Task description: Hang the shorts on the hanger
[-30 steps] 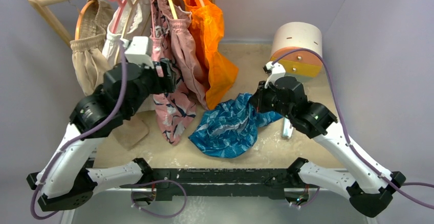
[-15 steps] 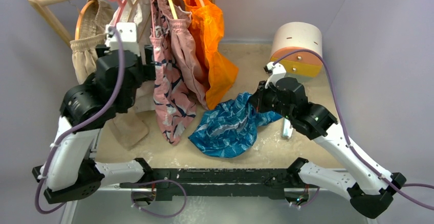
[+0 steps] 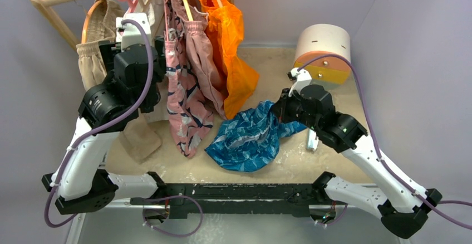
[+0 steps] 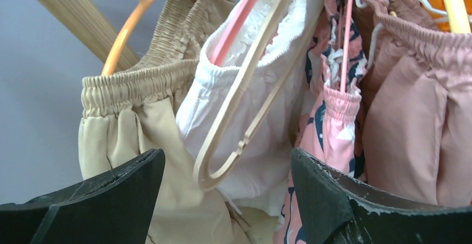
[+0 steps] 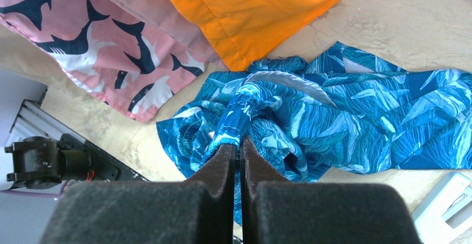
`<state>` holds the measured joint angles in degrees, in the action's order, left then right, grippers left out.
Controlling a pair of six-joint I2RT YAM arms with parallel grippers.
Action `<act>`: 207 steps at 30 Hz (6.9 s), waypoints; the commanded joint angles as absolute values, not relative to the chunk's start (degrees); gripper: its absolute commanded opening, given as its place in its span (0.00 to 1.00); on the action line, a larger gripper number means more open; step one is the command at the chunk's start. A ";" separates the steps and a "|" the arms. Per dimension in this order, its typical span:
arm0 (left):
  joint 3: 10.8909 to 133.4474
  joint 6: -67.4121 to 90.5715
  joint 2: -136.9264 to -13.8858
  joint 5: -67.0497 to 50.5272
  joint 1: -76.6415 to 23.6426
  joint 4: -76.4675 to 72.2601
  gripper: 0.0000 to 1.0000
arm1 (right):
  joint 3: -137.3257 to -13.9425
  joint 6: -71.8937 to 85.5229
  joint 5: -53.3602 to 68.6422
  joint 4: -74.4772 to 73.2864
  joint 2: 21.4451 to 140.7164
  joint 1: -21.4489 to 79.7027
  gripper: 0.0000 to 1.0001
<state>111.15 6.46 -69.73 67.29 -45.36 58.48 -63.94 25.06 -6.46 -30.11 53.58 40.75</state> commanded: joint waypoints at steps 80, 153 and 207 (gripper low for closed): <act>100.83 12.89 -52.74 18.63 -21.07 48.86 0.00 | -66.30 25.75 -9.34 -31.17 50.62 40.43 0.00; 74.53 9.90 -37.50 -34.06 -26.59 54.09 0.00 | -90.37 28.93 -10.93 -37.46 71.38 26.02 0.00; 61.96 -1.66 -39.33 -26.62 -26.99 20.27 0.00 | -106.24 25.52 25.70 -35.81 70.00 24.58 0.00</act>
